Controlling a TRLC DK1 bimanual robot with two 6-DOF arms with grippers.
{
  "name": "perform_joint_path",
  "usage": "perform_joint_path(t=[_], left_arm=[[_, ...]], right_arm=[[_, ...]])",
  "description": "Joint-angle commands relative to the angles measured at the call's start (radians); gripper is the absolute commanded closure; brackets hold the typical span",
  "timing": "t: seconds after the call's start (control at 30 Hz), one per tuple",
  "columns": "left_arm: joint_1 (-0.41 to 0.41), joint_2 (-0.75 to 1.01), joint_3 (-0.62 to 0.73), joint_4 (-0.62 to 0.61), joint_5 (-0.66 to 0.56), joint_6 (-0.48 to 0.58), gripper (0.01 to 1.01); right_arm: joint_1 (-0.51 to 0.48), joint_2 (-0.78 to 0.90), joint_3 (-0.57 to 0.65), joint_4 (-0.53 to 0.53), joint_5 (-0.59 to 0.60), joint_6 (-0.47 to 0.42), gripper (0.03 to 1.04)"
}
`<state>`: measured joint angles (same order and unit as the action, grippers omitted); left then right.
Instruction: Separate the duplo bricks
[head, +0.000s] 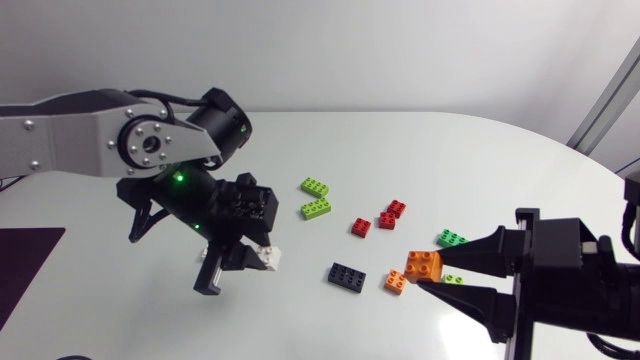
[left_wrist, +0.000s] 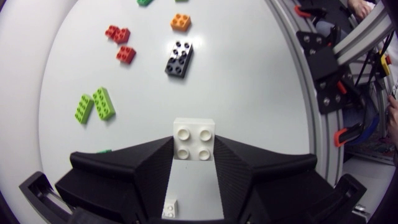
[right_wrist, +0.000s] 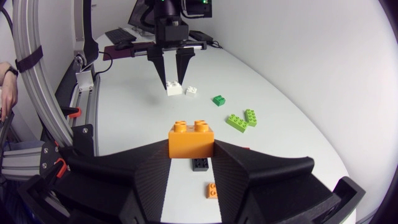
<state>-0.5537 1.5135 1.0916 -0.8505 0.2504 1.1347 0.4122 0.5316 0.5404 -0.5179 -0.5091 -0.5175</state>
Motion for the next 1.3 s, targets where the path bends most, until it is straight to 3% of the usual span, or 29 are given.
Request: perform_joint_path(t=[0.0, 0.27, 0.73, 0.87, 1.0, 1.27], left_arm=[[0.043, 0.030, -0.053, 0.044, -0.049, 0.074, 0.687], [0.141, 0.160, -0.082, 0.122, -0.174, 0.158, 0.687], [0.173, 0.261, -0.114, 0.226, -0.224, 0.180, 0.687], [0.179, 0.281, -0.118, 0.254, -0.224, 0.180, 0.687], [0.178, 0.284, -0.119, 0.266, -0.218, 0.174, 0.672], [0.175, 0.275, -0.127, 0.281, -0.184, 0.152, 0.244]], right_arm=[[-0.007, -0.004, 0.001, -0.011, -0.003, -0.022, 0.76], [-0.010, -0.025, 0.001, -0.033, -0.003, -0.024, 0.76], [-0.015, -0.018, -0.008, -0.022, -0.005, -0.024, 0.76], [-0.042, 0.005, -0.040, 0.027, -0.009, -0.026, 0.76], [-0.135, 0.054, -0.082, 0.088, -0.075, -0.052, 0.76], [-0.262, 0.165, -0.138, 0.187, -0.135, -0.119, 0.76]])
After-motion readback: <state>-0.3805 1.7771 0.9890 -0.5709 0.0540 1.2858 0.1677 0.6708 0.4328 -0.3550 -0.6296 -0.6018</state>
